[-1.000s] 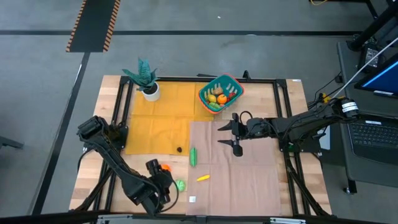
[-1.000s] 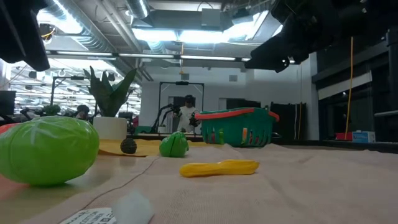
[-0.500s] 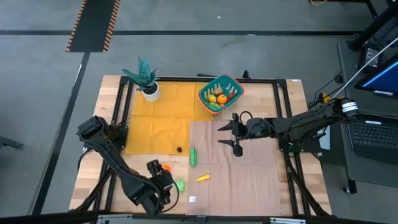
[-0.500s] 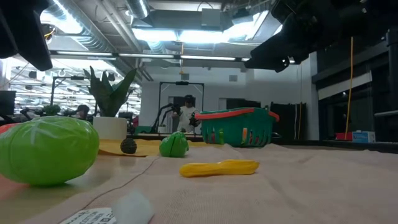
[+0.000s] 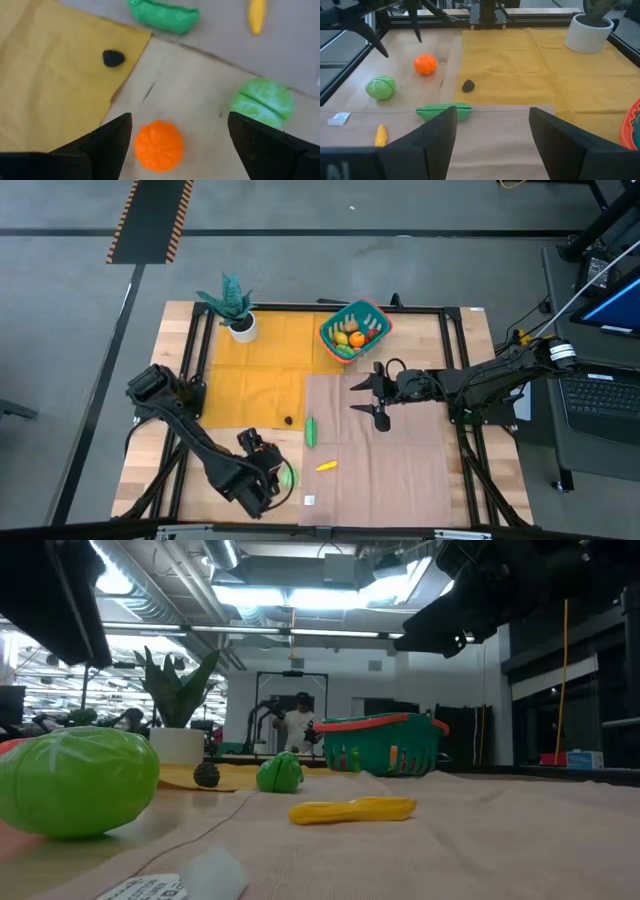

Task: Pick and placing Produce into tupperware
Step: Put the tangerine into the basket

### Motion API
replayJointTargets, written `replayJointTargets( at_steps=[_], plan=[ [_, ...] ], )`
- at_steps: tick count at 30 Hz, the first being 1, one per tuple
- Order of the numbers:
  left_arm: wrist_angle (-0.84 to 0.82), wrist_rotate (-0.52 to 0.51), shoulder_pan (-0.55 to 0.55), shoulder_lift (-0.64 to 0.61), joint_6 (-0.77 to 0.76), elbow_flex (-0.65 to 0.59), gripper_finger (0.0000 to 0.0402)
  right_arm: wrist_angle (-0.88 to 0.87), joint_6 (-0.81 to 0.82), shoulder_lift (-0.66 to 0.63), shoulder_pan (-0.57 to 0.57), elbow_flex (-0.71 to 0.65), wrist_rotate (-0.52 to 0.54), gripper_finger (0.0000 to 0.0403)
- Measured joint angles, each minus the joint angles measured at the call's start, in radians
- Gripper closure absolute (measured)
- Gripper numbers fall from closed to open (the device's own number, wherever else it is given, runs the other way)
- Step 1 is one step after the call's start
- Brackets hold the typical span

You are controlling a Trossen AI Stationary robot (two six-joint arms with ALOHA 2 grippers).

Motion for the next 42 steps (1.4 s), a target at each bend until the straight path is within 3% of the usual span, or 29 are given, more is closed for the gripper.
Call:
replayJointTargets(
  at_steps=[10,27,42],
  plan=[
    [0.025,0.136,0.017,0.000,-0.045,-0.103,0.0082,-0.008,0.000,0.000,0.000,0.000,-0.001,0.0153],
    [0.188,0.141,0.036,0.000,-0.072,-0.239,0.0082,-0.007,0.004,0.000,0.000,0.000,-0.001,0.0153],
    [0.197,0.140,0.060,0.000,-0.080,-0.245,0.0082,-0.007,0.039,0.000,0.000,0.000,-0.001,0.0153]
  ],
)
